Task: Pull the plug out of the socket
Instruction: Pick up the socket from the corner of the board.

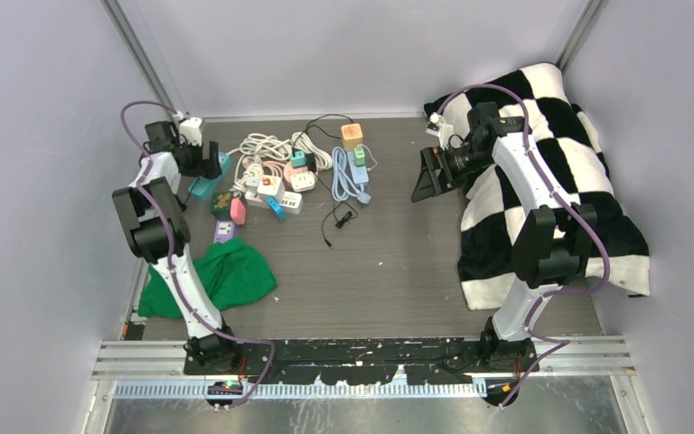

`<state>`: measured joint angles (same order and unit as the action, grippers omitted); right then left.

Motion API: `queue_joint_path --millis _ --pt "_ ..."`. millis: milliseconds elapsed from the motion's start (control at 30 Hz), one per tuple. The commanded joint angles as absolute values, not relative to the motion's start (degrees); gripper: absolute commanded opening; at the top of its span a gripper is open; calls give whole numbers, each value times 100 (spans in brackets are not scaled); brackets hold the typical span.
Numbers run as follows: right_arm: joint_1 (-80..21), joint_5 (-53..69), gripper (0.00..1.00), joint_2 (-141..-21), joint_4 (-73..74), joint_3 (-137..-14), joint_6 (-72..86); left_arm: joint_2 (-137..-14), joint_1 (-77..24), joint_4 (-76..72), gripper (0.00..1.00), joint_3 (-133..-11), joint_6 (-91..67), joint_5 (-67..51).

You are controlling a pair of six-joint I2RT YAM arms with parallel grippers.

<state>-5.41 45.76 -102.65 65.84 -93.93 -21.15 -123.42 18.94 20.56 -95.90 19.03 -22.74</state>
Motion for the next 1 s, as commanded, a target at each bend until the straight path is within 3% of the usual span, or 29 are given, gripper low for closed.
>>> queue_joint_path --millis 0,333,500,667,733,833,900,967 --pt "-539 4792 100 -10056 6605 -9410 -2140 -11954 1897 1286 92 -9060 2185 -2248" --pt "-543 4760 100 -9988 6623 -9369 -2141 -12129 1897 782 84 -8724 2416 -2310" --pt "-536 4737 100 -9934 6701 -9369 -2206 -12207 1894 778 66 -8763 2437 -2388" --pt "-538 4708 100 -9834 6724 -9353 -2261 -12137 1894 629 58 -8623 2439 -2346" --pt "-541 4696 100 -9787 6724 -9330 -2265 -12108 1900 598 44 -8626 2440 -2362" --pt "-542 4685 100 -9693 6724 -9314 -2287 -12008 1907 655 11 -8706 2374 -2374" --pt "-537 4668 99 -9595 6746 -9320 -2309 -11800 1900 802 1 -8877 2315 -2415" --pt "-539 4666 100 -9509 6771 -9348 -2336 -11534 1906 896 0 -9124 2090 -2329"
